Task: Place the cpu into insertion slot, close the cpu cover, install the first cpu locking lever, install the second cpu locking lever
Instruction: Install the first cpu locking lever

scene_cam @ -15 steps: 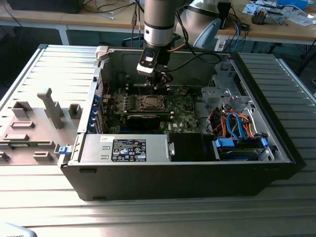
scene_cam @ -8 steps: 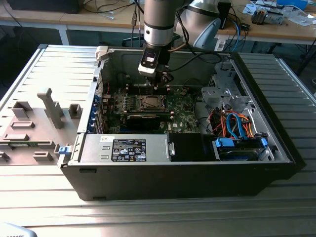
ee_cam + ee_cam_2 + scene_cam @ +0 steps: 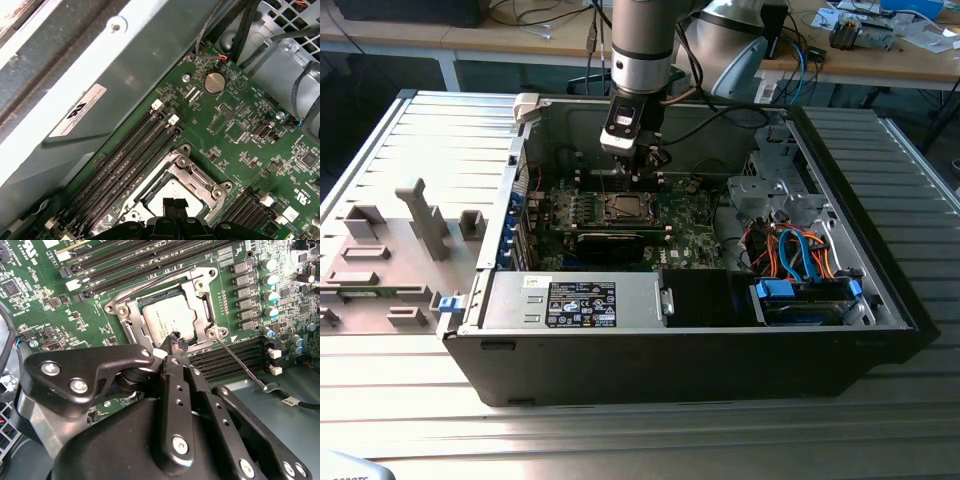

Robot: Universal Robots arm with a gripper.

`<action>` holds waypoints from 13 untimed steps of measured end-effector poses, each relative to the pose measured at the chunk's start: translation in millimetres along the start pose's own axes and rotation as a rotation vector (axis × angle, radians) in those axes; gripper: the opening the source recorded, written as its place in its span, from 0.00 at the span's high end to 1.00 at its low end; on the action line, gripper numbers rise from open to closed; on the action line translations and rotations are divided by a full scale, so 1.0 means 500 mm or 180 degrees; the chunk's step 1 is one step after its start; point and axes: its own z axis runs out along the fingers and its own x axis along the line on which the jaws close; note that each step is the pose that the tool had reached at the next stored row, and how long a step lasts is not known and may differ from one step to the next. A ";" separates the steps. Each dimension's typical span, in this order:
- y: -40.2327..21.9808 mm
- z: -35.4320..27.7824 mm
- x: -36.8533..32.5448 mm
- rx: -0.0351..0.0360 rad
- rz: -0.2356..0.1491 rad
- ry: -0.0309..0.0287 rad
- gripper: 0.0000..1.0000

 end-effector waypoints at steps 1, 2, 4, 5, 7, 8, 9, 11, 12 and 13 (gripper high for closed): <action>0.000 0.000 0.000 0.0000 -0.0002 0.0000 0.89; 0.000 0.000 0.000 0.0000 -0.0005 0.0000 0.89; 0.000 0.000 0.000 -0.0004 -0.0021 0.0002 0.89; 0.000 0.000 0.000 -0.0006 -0.0038 0.0004 0.89; 0.000 0.000 0.000 -0.0011 -0.0059 0.0010 0.89; 0.000 0.000 0.000 -0.0013 -0.0073 0.0011 0.89; 0.000 0.000 0.000 -0.0015 -0.0133 0.0012 0.89; 0.000 0.000 0.000 -0.0018 -0.0246 0.0011 0.89; 0.000 0.000 0.000 -0.0020 -0.0281 0.0011 0.89; 0.000 0.000 0.000 -0.0020 -0.0316 0.0011 0.89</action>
